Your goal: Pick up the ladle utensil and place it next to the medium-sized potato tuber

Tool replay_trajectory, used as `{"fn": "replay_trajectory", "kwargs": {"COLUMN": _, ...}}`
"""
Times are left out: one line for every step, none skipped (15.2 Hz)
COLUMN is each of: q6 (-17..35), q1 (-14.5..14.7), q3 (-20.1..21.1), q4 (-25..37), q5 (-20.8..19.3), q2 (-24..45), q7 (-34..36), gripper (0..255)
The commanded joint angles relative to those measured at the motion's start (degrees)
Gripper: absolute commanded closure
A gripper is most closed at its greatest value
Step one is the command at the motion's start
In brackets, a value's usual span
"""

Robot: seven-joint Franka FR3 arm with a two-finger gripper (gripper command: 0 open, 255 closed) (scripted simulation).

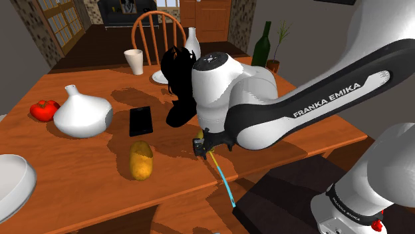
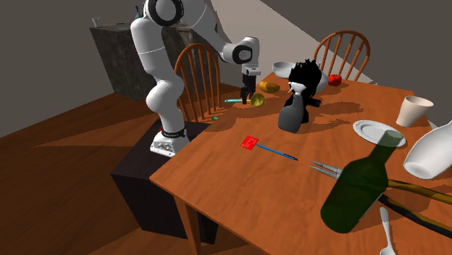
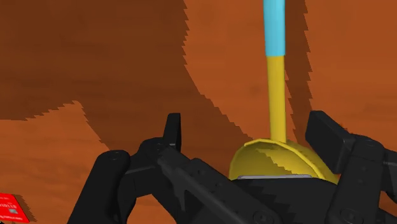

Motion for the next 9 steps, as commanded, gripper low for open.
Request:
{"fn": "replay_trajectory", "kwargs": {"q6": 0.00, "q1": 0.00, "q3": 0.01, "q4": 0.01, "q5": -0.01, "q2": 0.01, "q7": 0.02, "gripper": 0}}
{"fn": "replay_trajectory", "kwargs": {"q6": -2.04, "q1": 0.30, "q3": -0.17, "q4": 1.06, "q5": 0.97, "q2": -1.22, "q7": -0.70, "gripper": 0}}
{"fn": "replay_trajectory", "kwargs": {"q6": -4.07, "q1": 0.57, "q3": -0.36, "q4": 2.20, "q5": 1.79, "q2": -2.34, "q7": -1.32, "gripper": 0}}
{"fn": "replay_trajectory", "kwargs": {"q6": -6.10, "q1": 0.80, "q3": -0.55, "q4": 3.41, "q5": 2.48, "q2": -3.34, "q7": -1.85, "gripper": 0}}
{"fn": "replay_trajectory", "kwargs": {"q6": -7.70, "q1": 0.98, "q3": -0.72, "q4": 4.42, "q5": 2.94, "q2": -4.05, "q7": -2.21, "gripper": 0}}
{"fn": "replay_trajectory", "kwargs": {"q6": -7.70, "q1": 0.99, "q3": -0.72, "q4": 4.42, "q5": 2.94, "q2": -4.05, "q7": -2.21, "gripper": 0}}
{"fn": "replay_trajectory", "kwargs": {"q6": -7.70, "q1": 0.99, "q3": -0.72, "q4": 4.42, "q5": 2.94, "q2": -4.05, "q7": -2.21, "gripper": 0}}
{"fn": "replay_trajectory", "kwargs": {"q6": -7.70, "q1": 0.99, "q3": -0.72, "q4": 4.41, "q5": 2.94, "q2": -4.05, "q7": -2.21, "gripper": 0}}
{"fn": "replay_trajectory", "kwargs": {"q6": -7.70, "q1": 0.99, "q3": -0.72, "q4": 4.42, "q5": 2.94, "q2": -4.05, "q7": -2.21, "gripper": 0}}
